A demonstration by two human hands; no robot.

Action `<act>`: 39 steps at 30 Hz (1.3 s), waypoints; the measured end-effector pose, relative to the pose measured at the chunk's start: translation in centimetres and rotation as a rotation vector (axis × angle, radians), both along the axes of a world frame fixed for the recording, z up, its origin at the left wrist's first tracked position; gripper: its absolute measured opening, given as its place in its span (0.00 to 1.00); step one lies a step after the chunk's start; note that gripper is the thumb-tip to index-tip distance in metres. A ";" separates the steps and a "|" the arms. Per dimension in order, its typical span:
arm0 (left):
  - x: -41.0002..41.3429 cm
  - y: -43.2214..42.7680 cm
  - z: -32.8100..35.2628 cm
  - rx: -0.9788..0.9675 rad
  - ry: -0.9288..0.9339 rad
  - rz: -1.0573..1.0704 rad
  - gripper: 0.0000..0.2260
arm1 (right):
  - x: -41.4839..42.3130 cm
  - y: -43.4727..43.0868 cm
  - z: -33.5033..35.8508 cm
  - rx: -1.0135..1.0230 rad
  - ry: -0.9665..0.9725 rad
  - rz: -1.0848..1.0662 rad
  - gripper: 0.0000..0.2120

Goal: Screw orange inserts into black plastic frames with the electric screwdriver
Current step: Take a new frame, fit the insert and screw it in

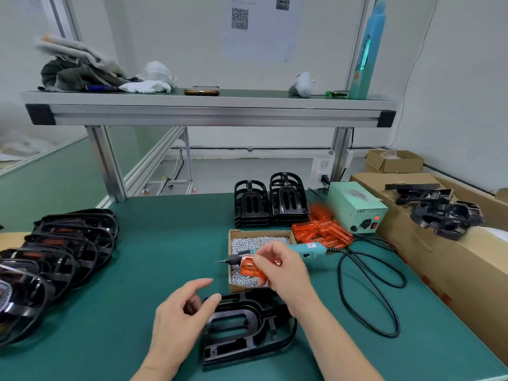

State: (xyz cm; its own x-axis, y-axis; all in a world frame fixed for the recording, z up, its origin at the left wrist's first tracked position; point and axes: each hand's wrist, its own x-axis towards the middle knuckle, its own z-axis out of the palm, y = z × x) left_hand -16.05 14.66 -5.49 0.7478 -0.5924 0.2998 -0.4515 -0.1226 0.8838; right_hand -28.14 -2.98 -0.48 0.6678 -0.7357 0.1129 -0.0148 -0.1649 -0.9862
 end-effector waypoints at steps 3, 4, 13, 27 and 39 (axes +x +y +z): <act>0.1 0.0 -0.1 -0.026 -0.036 -0.009 0.18 | 0.4 0.6 -0.5 -0.003 -0.003 0.029 0.07; 0.1 0.0 -0.2 -0.027 -0.054 -0.007 0.19 | 0.4 0.8 -0.7 -0.013 0.003 0.037 0.07; 0.0 -0.2 -0.3 -0.024 -0.185 -0.009 0.22 | 0.9 2.0 -1.6 -0.122 0.050 0.120 0.09; 0.3 -0.3 -0.3 0.012 -0.255 -0.047 0.20 | 0.9 2.0 -2.2 -0.164 0.090 0.209 0.10; 0.0 0.0 0.2 -0.005 -0.236 -0.033 0.17 | -1.1 0.8 -2.3 -0.049 0.060 0.115 0.12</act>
